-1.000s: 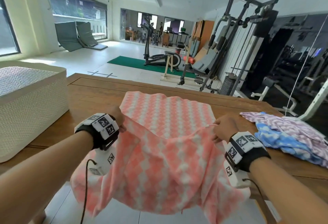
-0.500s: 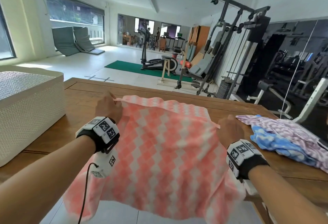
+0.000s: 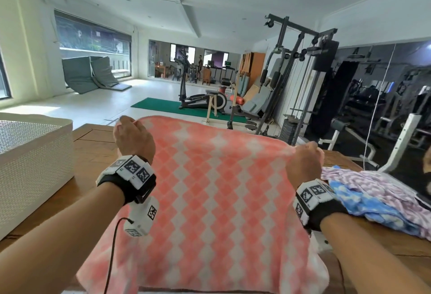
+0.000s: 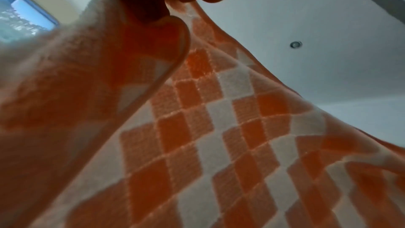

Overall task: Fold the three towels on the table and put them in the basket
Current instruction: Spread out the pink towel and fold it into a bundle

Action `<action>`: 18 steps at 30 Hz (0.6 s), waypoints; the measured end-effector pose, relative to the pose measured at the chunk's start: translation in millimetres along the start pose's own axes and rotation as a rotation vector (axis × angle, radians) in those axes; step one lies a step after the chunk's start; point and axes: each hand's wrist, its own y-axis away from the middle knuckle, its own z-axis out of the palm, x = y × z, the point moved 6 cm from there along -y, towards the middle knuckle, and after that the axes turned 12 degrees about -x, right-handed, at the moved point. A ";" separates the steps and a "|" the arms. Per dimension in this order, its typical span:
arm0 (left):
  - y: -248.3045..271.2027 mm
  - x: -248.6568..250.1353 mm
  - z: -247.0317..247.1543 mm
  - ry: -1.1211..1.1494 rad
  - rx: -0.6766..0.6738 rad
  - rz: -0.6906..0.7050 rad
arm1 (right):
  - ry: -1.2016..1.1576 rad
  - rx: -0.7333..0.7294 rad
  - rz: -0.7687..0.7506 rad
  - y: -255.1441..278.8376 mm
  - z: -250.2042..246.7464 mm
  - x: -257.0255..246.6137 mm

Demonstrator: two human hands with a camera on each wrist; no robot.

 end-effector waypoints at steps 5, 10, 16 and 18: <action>-33.6 14.6 17.3 -0.249 -0.046 0.128 | -0.019 0.042 -0.021 -27.6 0.4 -6.6; -68.0 21.7 57.0 -0.399 -0.158 0.262 | 0.020 -0.006 -0.043 -69.8 23.3 -15.8; -98.6 -13.6 138.9 -0.554 -0.278 0.417 | 0.052 -0.085 -0.051 -137.9 93.8 -17.3; -109.8 -33.8 173.7 -0.593 -0.332 0.412 | 0.072 -0.145 -0.051 -164.8 127.5 -17.5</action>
